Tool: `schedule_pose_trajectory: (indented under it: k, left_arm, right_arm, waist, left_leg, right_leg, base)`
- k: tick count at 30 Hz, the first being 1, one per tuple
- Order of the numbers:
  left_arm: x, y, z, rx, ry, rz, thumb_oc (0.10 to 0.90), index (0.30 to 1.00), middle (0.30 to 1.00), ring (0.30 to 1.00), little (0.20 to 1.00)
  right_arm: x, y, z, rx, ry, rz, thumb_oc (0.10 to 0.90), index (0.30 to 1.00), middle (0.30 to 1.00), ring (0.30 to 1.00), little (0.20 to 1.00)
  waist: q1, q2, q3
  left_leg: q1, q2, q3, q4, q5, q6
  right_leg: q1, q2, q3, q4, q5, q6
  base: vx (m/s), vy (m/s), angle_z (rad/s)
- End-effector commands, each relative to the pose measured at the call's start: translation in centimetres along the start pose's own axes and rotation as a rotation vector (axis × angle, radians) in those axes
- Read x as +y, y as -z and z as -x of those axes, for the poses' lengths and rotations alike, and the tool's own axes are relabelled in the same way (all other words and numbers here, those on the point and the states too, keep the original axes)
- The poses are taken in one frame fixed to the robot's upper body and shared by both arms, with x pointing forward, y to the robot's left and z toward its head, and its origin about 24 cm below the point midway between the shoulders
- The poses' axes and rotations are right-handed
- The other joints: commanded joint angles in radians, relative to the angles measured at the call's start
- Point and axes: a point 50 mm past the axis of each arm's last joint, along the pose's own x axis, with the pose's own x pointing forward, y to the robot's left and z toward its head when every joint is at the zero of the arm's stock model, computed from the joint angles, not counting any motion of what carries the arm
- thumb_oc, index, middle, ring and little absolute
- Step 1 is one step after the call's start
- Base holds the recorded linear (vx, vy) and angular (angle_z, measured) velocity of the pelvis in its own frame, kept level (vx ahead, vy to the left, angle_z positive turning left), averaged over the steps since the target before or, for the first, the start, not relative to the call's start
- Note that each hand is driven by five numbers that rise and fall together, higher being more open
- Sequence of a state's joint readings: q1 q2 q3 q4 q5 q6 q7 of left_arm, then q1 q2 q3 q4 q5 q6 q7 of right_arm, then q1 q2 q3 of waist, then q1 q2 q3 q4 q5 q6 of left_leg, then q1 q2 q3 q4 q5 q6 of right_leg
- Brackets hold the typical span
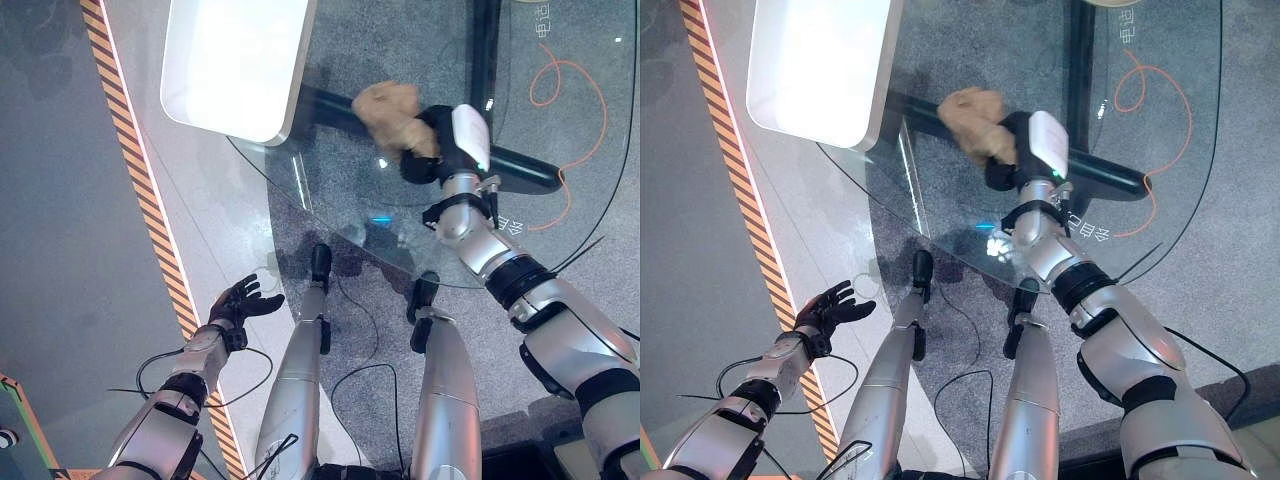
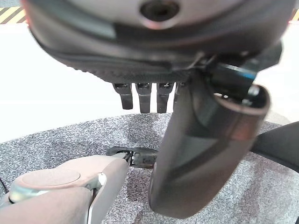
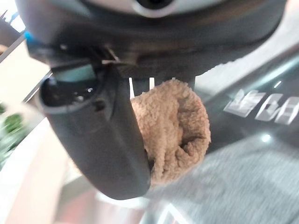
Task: Wipe the table with a cloth and put it in the basket.
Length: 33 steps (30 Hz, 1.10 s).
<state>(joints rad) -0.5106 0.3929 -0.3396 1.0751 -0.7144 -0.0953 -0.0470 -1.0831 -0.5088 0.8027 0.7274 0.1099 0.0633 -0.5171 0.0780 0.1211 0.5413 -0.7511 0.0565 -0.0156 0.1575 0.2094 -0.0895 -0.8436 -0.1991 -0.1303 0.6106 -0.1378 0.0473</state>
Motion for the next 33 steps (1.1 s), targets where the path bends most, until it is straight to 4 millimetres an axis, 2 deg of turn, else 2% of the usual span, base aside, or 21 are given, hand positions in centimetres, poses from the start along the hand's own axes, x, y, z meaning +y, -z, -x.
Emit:
schedule_pose_trajectory:
  k: [1, 7, 10, 17, 23, 26, 27, 28, 33]
  left_arm:
    - [0.3, 1.0, 0.3, 0.0, -0.033, 0.007, 0.8, 0.9, 0.9, 0.9, 0.9]
    - [-0.5, 0.1, 0.1, -0.057, -0.005, 0.03, 0.8, 0.9, 0.9, 0.9, 0.9]
    - [-1.1, -1.1, 0.0, -0.109, 0.001, 0.055, 0.8, 0.9, 0.9, 0.9, 0.9]
    - [-1.3, -3.3, -0.2, -0.207, -0.038, 0.127, 0.8, 0.9, 0.9, 0.9, 0.9]
    - [-0.3, -6.0, 0.1, -0.351, -0.166, 0.226, 0.8, 0.9, 0.9, 0.9, 0.9]
    - [0.6, -7.9, 0.6, -0.446, -0.244, 0.331, 0.8, 0.9, 0.9, 0.9, 0.9]
    - [0.6, -7.9, 0.6, -0.446, -0.244, 0.331, 0.8, 0.9, 0.9, 0.9, 0.9]
    - [1.1, -8.9, 0.8, -0.491, -0.274, 0.394, 0.8, 0.9, 0.9, 0.9, 0.9]
    - [2.2, -12.5, 2.1, -0.661, -0.339, 0.495, 0.8, 0.9, 0.9, 0.9, 0.9]
  right_arm:
    - [0.4, -6.6, 0.1, -0.288, -0.053, -0.077, 0.1, 0.3, 0.3, 0.3, 0.2]
    - [2.2, -6.5, 1.3, -0.279, -0.151, -0.151, 0.1, 0.3, 0.3, 0.3, 0.2]
    - [3.1, -6.7, 2.0, -0.288, -0.201, -0.166, 0.1, 0.3, 0.3, 0.3, 0.2]
    - [3.1, -6.5, 2.1, -0.259, -0.158, -0.188, 0.1, 0.3, 0.3, 0.3, 0.2]
    - [1.9, -5.8, 1.4, -0.203, -0.042, -0.266, 0.1, 0.3, 0.3, 0.3, 0.2]
    - [0.6, -5.6, 1.1, -0.192, 0.055, -0.322, 0.1, 0.3, 0.3, 0.3, 0.2]
    - [0.6, -5.6, 1.1, -0.192, 0.055, -0.322, 0.1, 0.3, 0.3, 0.3, 0.2]
    - [-0.1, -5.6, 0.9, -0.186, 0.102, -0.349, 0.1, 0.3, 0.3, 0.3, 0.2]
    - [-2.1, -6.2, 1.1, -0.207, 0.224, -0.46, 0.1, 0.3, 0.3, 0.3, 0.2]
  waist:
    - [0.002, 0.016, -0.021]
    - [-0.007, 0.012, -0.021]
    - [-0.009, 0.008, -0.021]
    - [-0.009, -0.002, -0.021]
    - [-0.005, -0.004, -0.021]
    - [-0.001, -0.008, -0.021]
    - [-0.001, -0.008, -0.021]
    - [0.002, -0.009, -0.021]
    - [0.003, -0.025, -0.021]
  left_leg:
    - [0.009, -0.055, 0.052, 0.138, -0.16, 0.037]
    - [0.012, -0.052, 0.057, 0.132, -0.154, 0.033]
    - [0.011, -0.05, 0.058, 0.129, -0.152, 0.033]
    - [0.011, -0.049, 0.052, 0.133, -0.152, 0.033]
    - [0.008, -0.047, 0.045, 0.146, -0.156, 0.033]
    - [0.006, -0.047, 0.039, 0.156, -0.16, 0.034]
    - [0.006, -0.047, 0.039, 0.156, -0.16, 0.034]
    - [0.007, -0.047, 0.037, 0.158, -0.162, 0.035]
    - [-0.001, -0.044, 0.026, 0.162, -0.166, 0.036]
  right_leg:
    - [0.07, 0.027, -0.027, -0.22, 0.102, 0.007]
    - [0.073, 0.03, -0.02, -0.223, 0.103, 0.008]
    - [0.072, 0.03, -0.02, -0.226, 0.105, 0.009]
    - [0.075, 0.03, -0.021, -0.222, 0.107, 0.01]
    - [0.073, 0.031, -0.017, -0.21, 0.102, 0.009]
    - [0.072, 0.032, -0.015, -0.198, 0.097, 0.01]
    - [0.072, 0.032, -0.015, -0.198, 0.097, 0.01]
    - [0.073, 0.033, -0.015, -0.192, 0.094, 0.011]
    - [0.066, 0.039, -0.014, -0.181, 0.089, 0.014]
  base:
    - [0.0, 0.0, 0.0]
    - [0.01, 0.012, 0.03]
    - [0.0, 0.0, 0.0]
    - [0.0, -0.005, 0.0]
    - [0.0, 0.0, 0.0]
    - [0.0, 0.0, 0.0]
    - [0.0, 0.0, 0.0]
    - [0.0, 0.0, 0.0]
    - [0.01, -0.045, 0.0]
